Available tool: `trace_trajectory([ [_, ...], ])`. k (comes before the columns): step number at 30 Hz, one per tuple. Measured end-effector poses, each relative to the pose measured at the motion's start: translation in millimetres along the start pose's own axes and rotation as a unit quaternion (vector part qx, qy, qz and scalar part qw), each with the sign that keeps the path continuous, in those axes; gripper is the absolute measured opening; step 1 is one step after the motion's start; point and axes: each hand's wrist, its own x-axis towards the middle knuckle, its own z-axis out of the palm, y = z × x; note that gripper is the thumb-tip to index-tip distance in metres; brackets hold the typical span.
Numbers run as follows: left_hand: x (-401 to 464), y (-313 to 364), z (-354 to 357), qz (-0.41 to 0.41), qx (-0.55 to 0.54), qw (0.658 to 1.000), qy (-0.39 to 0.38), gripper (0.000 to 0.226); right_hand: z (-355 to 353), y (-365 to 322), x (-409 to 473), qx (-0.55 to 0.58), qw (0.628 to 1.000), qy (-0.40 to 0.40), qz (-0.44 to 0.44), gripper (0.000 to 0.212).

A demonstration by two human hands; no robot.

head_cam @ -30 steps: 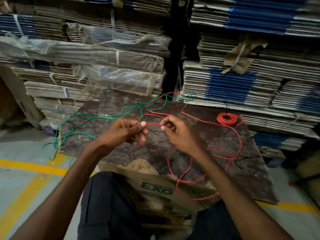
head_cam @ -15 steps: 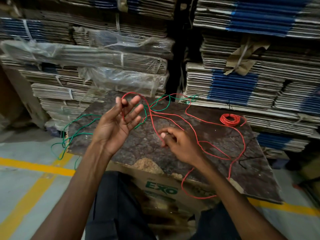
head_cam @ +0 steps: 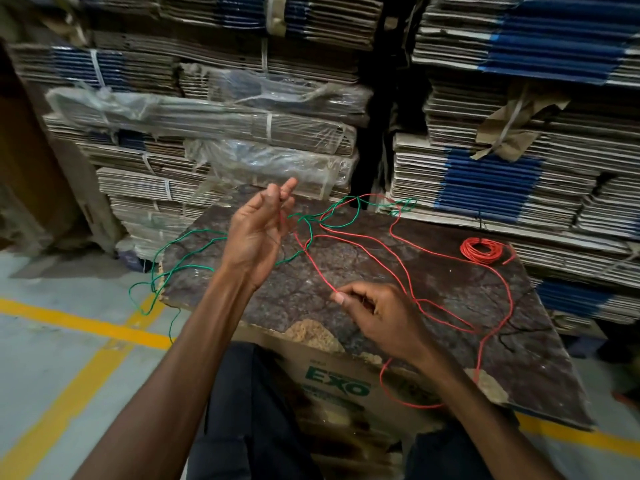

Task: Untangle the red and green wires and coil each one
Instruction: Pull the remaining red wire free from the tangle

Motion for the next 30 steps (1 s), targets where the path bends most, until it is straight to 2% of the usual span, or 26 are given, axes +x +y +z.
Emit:
trace_trajectory([
  [2, 0.9, -4.4, 0.1, 0.008, 0.058, 0.998, 0.012, 0.018, -2.8, -1.9, 0.1, -0.018, 1.0, -0.009, -0.012, 0.013],
  [4, 3.2, -9.5, -5.7, 0.04, 0.151, 0.988, -0.011, 0.021, -4.7, -1.8, -1.1, -0.034, 0.999, -0.022, -0.019, 0.014],
  [6, 4.9, -13.9, -12.5, 0.059, 0.276, 0.957, -0.064, 0.024, -8.5, -0.2, -2.7, -0.031, 0.998, -0.041, -0.018, 0.015],
  [9, 7.4, -18.7, -23.1, 0.052, 0.433, 0.891, -0.128, 0.031, -20.4, 4.0, -2.2, -0.003, 0.999, -0.038, -0.017, 0.013],
  [12, 4.4, -18.1, -24.0, 0.028, 0.505, 0.843, -0.184, 0.03, -40.8, 2.2, 6.5, 0.02, 0.999, -0.012, -0.022, 0.012],
  [14, 2.0, -14.7, -21.5, 0.012, 0.512, 0.833, -0.21, 0.033, -54.5, -2.1, 16.0, 0.019, 0.999, 0.006, -0.035, 0.012],
  [18, -4.0, -5.5, -16.4, -0.009, 0.482, 0.843, -0.24, 0.036, -72.4, -8.8, 37.6, 0.023, 0.996, 0.063, -0.063, 0.01],
  [22, -15.4, -0.6, -9.7, -0.059, 0.382, 0.885, -0.258, 0.032, -77.7, -9.3, 60.6, 0.039, 0.99, 0.112, -0.072, 0.009],
  [27, -36.4, -5.2, -8.0, -0.127, 0.216, 0.941, -0.228, 0.025, -71.7, -5.9, 84.6, 0.075, 0.988, 0.105, -0.083, 0.007],
  [30, -46.8, -8.6, -4.7, -0.144, 0.125, 0.957, -0.217, 0.028, -64.6, 1.2, 94.2, 0.117, 0.986, 0.097, -0.071, 0.009],
])
